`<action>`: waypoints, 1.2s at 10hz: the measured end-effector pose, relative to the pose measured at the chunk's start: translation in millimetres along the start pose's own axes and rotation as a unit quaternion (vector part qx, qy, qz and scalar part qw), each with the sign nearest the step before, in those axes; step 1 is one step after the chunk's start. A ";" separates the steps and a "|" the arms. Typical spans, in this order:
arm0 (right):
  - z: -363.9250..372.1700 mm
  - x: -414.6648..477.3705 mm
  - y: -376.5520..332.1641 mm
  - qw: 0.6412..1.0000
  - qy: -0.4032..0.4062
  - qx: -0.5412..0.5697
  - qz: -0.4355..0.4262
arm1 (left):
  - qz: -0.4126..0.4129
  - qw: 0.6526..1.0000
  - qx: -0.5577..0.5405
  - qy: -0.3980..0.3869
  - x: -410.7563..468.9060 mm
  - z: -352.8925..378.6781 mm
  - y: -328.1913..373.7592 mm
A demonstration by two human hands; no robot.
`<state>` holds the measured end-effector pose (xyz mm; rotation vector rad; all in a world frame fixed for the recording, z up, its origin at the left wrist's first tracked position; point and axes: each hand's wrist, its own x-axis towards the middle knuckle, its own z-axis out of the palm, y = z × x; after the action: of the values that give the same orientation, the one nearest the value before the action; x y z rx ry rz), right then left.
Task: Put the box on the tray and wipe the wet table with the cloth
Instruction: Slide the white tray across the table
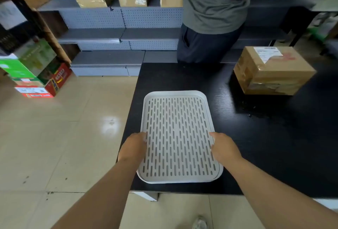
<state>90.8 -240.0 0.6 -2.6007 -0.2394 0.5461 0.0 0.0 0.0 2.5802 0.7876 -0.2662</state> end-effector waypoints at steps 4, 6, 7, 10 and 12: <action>-17.2 9.0 -3.5 0.993 -0.008 0.111 0.051 | -0.046 0.997 -0.051 0.026 5.6 -8.4 18.5; -42.0 29.7 -5.9 0.999 -0.014 0.025 0.015 | -0.043 0.996 -0.074 0.037 16.3 -24.7 41.2; -57.6 33.3 -13.9 0.988 0.001 0.148 0.050 | -0.034 0.996 -0.071 0.043 26.9 -31.3 51.5; -77.5 67.6 -13.7 0.986 0.011 0.161 0.034 | -0.031 0.992 -0.111 0.056 61.4 -42.3 76.0; -85.5 96.2 -25.0 0.992 0.024 0.122 0.036 | -0.049 0.986 -0.155 0.031 98.5 -48.8 83.8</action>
<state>211.9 -228.2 49.6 -2.3871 -0.0593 0.5033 131.2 7.4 42.7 2.2707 0.9035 -0.0838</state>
